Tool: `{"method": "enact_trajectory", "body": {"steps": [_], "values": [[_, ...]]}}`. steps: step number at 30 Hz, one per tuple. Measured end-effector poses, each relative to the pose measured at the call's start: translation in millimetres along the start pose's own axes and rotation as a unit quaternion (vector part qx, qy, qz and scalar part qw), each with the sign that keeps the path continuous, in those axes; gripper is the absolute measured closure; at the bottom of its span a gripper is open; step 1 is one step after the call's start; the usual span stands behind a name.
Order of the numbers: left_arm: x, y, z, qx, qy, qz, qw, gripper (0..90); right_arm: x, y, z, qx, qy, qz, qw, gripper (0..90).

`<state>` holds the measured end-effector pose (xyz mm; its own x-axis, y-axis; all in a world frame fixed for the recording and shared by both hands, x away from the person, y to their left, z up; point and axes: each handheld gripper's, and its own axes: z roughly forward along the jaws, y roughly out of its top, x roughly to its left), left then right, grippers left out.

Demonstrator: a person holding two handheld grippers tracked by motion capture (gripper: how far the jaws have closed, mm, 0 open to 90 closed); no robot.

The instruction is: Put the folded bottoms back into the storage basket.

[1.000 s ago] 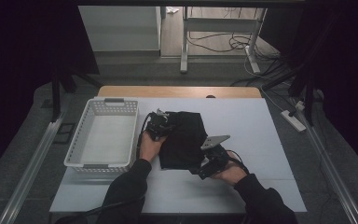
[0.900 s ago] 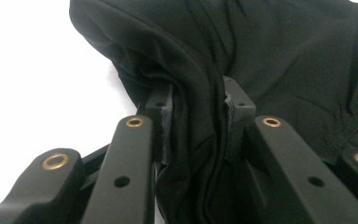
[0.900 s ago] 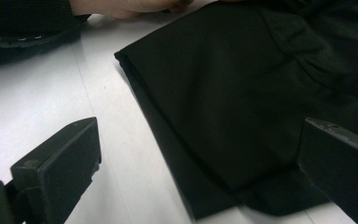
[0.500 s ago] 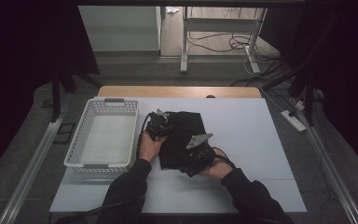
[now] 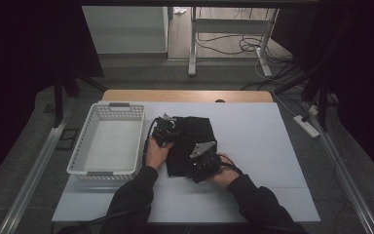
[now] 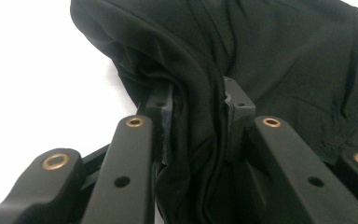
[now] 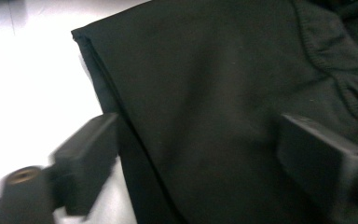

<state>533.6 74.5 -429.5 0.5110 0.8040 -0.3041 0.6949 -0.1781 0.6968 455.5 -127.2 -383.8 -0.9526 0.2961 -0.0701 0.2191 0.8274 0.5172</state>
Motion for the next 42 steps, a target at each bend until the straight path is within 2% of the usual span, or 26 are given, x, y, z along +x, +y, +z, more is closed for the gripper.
{"method": "enact_trajectory", "body": {"steps": [6, 11, 18, 19, 22, 27, 35, 42], "values": [[1.8, 0.2, -0.2, 0.0, -0.009, -0.007, 0.9999, 70.6, -1.0, 0.7, -2.7, -0.008, -0.009, -0.011, 0.9999, 50.1], [-0.5, 0.3, -0.5, 0.0, -0.002, 0.002, 1.0, 70.8, -2.7, 0.2, -2.7, -0.018, -0.028, -0.018, 0.9993, 73.7], [-0.5, 1.1, -1.0, 0.002, -0.002, -0.002, 1.0, 71.7, -7.4, 3.8, -3.2, -0.008, -0.022, -0.003, 0.9997, 76.9], [-0.8, 1.2, -1.1, 0.0, -0.002, -0.004, 1.0, 72.1, -7.3, 4.5, -3.4, -0.006, -0.021, 0.005, 0.9998, 77.0], [-1.8, 1.7, -1.9, -0.001, 0.0, -0.002, 1.0, 73.0, -10.5, 5.5, -4.5, -0.006, -0.01, 0.015, 0.9998, 77.7], [-2.6, 3.0, -3.8, -0.011, -0.006, -0.012, 0.9998, 73.8, -14.2, 7.1, -7.5, -0.006, 0.008, 0.029, 0.9995, 78.5], [-6.8, 21.6, -13.3, -0.006, -0.015, 0.005, 0.9999, 73.9, -16.5, 12.5, -18.2, -0.02, 0.021, 0.043, 0.9987, 78.8], [-13.2, 35.4, -24.5, -0.016, -0.004, 0.021, 0.9996, 73.9, -20.9, 19.4, -30.0, -0.04, 0.038, 0.056, 0.9969, 79.4]]}}
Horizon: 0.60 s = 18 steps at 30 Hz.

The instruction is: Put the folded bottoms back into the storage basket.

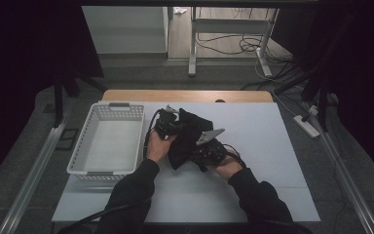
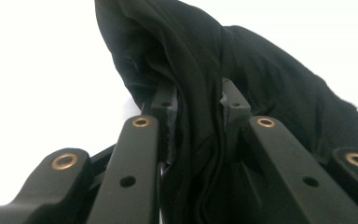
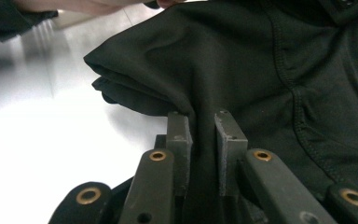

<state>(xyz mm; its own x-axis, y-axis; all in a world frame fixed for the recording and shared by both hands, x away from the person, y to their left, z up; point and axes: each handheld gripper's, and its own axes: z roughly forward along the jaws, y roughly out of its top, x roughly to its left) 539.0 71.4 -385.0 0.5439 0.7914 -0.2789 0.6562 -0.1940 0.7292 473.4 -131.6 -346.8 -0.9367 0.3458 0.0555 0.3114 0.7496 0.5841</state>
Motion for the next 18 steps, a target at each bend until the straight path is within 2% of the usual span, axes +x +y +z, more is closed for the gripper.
{"method": "enact_trajectory", "body": {"steps": [2, 7, 18], "values": [[-0.5, 3.9, -3.0, 0.001, 0.001, 0.004, 1.0, 73.9, -1.6, 3.3, -4.3, -0.008, 0.006, 0.007, 0.9999, 79.5], [1.0, 13.0, -12.0, -0.002, -0.001, 0.005, 1.0, 74.0, -2.6, 9.3, -9.3, -0.016, 0.009, 0.008, 0.9998, 79.7], [12.5, 30.1, -34.7, -0.001, -0.008, 0.004, 1.0, 73.8, -1.0, 30.9, -17.6, -0.041, 0.012, 0.004, 0.9991, 79.8]]}}
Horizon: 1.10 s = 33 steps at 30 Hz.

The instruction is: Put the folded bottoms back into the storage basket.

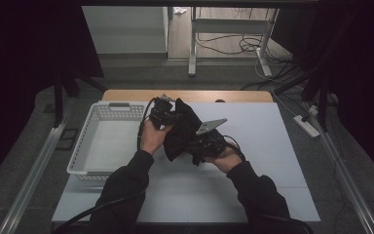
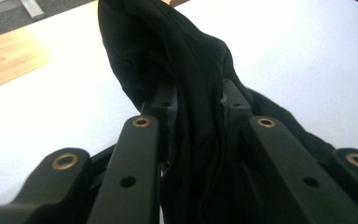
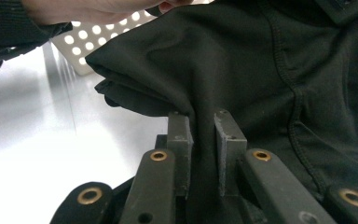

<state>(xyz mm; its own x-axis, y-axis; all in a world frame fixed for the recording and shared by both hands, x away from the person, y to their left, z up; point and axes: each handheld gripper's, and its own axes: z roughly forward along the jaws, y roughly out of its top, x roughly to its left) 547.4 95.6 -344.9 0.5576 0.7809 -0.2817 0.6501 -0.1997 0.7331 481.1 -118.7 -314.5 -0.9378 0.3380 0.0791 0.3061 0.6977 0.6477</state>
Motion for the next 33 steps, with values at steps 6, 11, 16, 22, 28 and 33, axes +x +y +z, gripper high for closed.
{"method": "enact_trajectory", "body": {"steps": [6, 11, 16, 22, 28, 33], "values": [[3.3, 6.5, -11.8, -0.002, 0.005, 0.003, 1.0, 73.8, 2.9, 12.2, 0.6, -0.011, 0.006, -0.002, 0.9999, 79.8], [7.6, 10.7, -21.5, -0.002, 0.011, 0.006, 0.9999, 73.8, 4.5, 20.6, 2.3, -0.02, 0.011, -0.003, 0.9997, 79.8], [15.2, 13.4, -32.8, -0.003, 0.016, 0.007, 0.9998, 73.8, 5.9, 29.8, 3.9, -0.031, 0.015, -0.003, 0.9994, 79.7], [22.6, 14.4, -45.5, -0.011, 0.025, 0.009, 0.9996, 73.8, 8.4, 41.4, 10.4, -0.037, 0.019, -0.009, 0.9991, 79.7], [33.5, 11.6, -59.3, -0.02, 0.031, 0.005, 0.9993, 73.8, 13.8, 56.3, 18.5, -0.04, 0.025, -0.016, 0.9988, 79.8], [44.4, 8.2, -71.7, -0.025, 0.039, 0.002, 0.9989, 73.9, 17.4, 65.8, 24.3, -0.041, 0.03, -0.02, 0.9985, 79.7]]}}
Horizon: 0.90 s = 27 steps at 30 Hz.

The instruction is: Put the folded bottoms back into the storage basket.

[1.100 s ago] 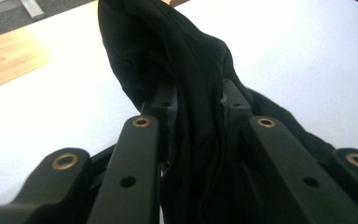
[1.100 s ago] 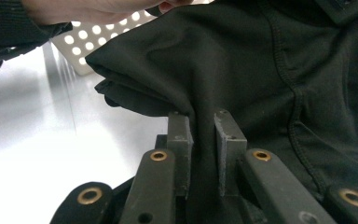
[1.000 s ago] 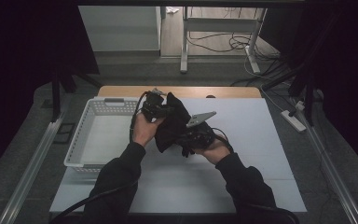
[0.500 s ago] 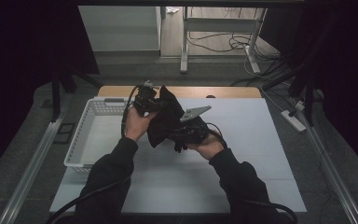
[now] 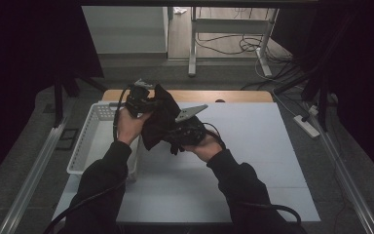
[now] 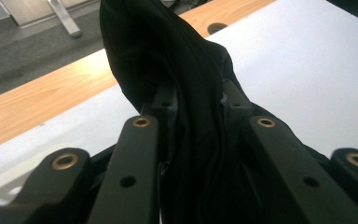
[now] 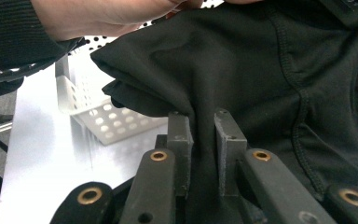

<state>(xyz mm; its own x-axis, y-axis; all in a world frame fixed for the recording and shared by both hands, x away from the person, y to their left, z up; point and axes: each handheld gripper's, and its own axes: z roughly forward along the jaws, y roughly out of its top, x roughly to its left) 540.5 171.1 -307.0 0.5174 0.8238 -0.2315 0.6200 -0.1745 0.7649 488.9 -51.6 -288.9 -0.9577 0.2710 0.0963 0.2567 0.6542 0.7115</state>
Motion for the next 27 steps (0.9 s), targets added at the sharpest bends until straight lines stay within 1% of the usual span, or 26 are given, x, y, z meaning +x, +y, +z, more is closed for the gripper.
{"method": "enact_trajectory", "body": {"steps": [4, 9, 17, 27], "values": [[8.2, -2.7, -10.0, -0.005, 0.006, -0.003, 1.0, 73.9, 2.7, 8.1, 8.9, -0.007, 0.009, -0.001, 0.9999, 79.7], [18.0, -7.8, -21.2, -0.011, 0.012, -0.008, 0.9998, 73.9, 6.6, 14.5, 19.6, -0.008, 0.013, -0.005, 0.9999, 79.7], [32.5, -14.9, -36.5, -0.024, 0.017, -0.018, 0.9994, 73.9, 10.1, 26.3, 30.0, -0.011, 0.02, -0.013, 0.9997, 79.7], [47.7, -18.3, -57.1, -0.036, 0.033, -0.026, 0.9985, 73.9, 13.9, 44.1, 45.3, -0.016, 0.031, -0.023, 0.9991, 79.6]]}}
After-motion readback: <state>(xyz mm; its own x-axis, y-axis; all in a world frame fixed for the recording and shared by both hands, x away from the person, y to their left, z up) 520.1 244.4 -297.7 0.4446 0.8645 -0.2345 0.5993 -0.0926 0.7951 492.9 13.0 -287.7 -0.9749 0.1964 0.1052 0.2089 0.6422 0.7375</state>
